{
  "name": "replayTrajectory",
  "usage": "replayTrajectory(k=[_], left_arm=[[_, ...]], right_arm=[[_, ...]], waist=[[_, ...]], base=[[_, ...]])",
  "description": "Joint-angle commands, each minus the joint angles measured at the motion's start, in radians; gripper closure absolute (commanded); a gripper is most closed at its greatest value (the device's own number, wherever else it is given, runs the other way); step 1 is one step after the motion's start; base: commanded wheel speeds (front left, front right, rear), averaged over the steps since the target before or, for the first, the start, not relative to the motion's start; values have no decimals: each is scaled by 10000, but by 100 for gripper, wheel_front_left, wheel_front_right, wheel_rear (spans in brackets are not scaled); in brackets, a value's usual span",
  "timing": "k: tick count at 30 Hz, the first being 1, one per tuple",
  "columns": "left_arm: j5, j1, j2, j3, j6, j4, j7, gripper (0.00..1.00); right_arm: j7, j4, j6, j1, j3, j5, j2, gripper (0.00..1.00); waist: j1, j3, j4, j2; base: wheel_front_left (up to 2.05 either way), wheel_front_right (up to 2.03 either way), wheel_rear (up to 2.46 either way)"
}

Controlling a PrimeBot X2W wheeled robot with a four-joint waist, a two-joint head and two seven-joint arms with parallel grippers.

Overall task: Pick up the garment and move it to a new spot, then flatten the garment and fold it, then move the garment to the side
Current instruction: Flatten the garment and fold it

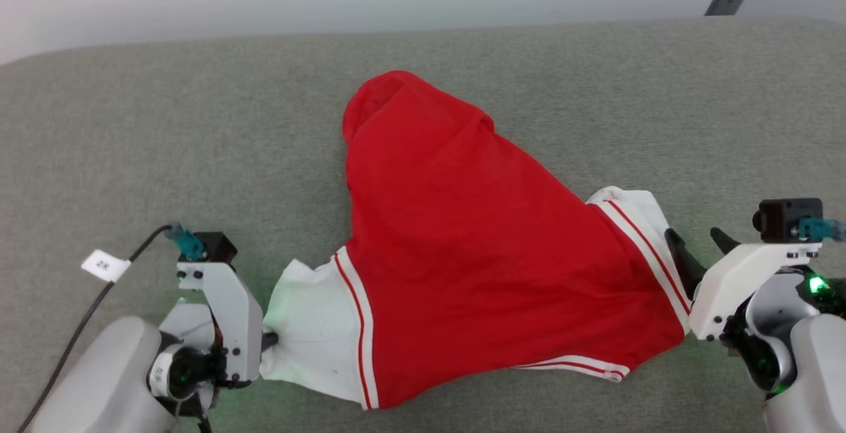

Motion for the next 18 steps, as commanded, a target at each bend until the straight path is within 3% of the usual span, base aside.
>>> replayTrajectory(k=[1, 9, 10, 11, 12, 13, 18], left_arm=[[257, 33, 204, 21, 139, 498, -213, 100], [179, -103, -35, -72, -100, 792, -392, 100], [167, -115, -61, -95, -138, 823, -411, 100], [175, -127, -82, -116, -164, 851, -432, 100], [192, -134, -98, -137, -185, 883, -461, 100], [205, -148, -116, -155, -220, 918, -470, 100], [165, -453, -114, -117, -334, 939, -548, 100]], right_arm=[[185, 189, -15, -206, -15, 151, -71, 0], [1436, 1575, -13, -793, 465, 747, -290, 1], [1554, 1750, -13, -831, 532, 770, -337, 12], [1634, 1905, -15, -876, 646, 711, -403, 35], [1691, 2035, -15, -917, 690, 748, -388, 77], [1783, 2190, -15, -959, 745, 796, -391, 100], [1989, 2568, -13, -1317, 891, 952, -540, 100]], waist=[[0, 66, 89, 0], [0, 145, 369, 0], [0, 147, 397, 0], [0, 146, 420, 0], [0, 148, 438, 0], [0, 142, 464, 0], [0, 75, 559, 0]], base=[[0, 0, 0], [0, 0, 0], [0, 0, 0], [0, 0, 0], [0, 0, 0], [0, 0, 0], [0, 0, 0]])
